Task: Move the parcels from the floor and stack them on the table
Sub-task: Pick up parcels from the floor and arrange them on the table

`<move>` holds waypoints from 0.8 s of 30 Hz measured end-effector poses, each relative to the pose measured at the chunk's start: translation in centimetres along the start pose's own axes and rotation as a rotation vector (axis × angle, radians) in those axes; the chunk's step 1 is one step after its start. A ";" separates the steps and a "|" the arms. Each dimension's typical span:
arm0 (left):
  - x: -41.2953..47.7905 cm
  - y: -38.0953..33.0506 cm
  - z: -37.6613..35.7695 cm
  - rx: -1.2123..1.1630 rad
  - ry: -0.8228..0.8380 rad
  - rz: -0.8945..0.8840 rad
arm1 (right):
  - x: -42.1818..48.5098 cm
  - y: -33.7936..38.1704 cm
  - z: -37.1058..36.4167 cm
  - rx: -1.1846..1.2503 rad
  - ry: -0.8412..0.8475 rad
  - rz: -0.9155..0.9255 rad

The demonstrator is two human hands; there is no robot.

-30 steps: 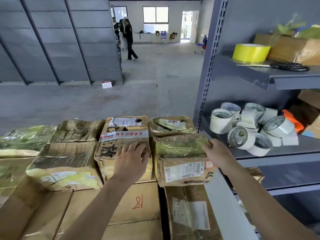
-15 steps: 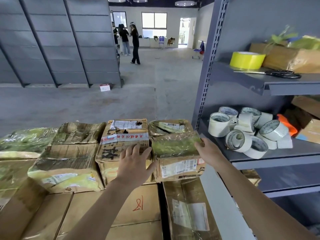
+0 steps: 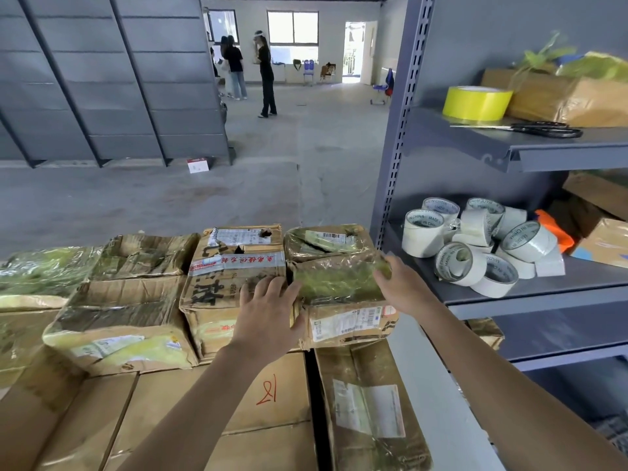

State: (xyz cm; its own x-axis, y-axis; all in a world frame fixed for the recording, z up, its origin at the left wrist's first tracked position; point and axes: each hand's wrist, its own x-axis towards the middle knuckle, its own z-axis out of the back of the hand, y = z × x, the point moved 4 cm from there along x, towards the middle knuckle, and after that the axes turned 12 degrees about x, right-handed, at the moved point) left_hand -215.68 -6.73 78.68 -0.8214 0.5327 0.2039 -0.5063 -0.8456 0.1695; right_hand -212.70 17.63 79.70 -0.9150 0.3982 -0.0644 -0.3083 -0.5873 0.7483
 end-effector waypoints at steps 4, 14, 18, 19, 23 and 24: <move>0.0 -0.4 0.2 0.005 -0.001 -0.024 | 0.0 0.3 0.1 -0.092 -0.049 0.062; 0.1 -1.4 0.3 0.015 0.000 -0.034 | -0.3 -0.2 0.3 -0.090 -0.031 0.105; 0.0 -1.2 0.2 0.006 -0.014 -0.004 | 0.1 -0.4 0.5 -0.008 -0.053 0.102; -0.1 -1.2 0.3 0.007 -0.017 0.004 | 0.3 -0.3 0.5 -0.002 -0.062 0.105; 0.1 -1.1 0.8 -0.009 -0.052 0.055 | 1.0 0.2 0.8 0.020 -0.092 0.126; 0.1 -1.1 0.8 -0.011 -0.049 0.068 | 1.2 0.3 0.7 0.016 -0.077 0.126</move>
State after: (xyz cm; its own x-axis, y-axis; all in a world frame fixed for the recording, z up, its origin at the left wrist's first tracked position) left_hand -214.99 -5.69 79.32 -0.8402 0.4749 0.2617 -0.4530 -0.8800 0.1427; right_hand -213.68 18.42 80.25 -0.9234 0.3754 0.0805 -0.1877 -0.6245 0.7581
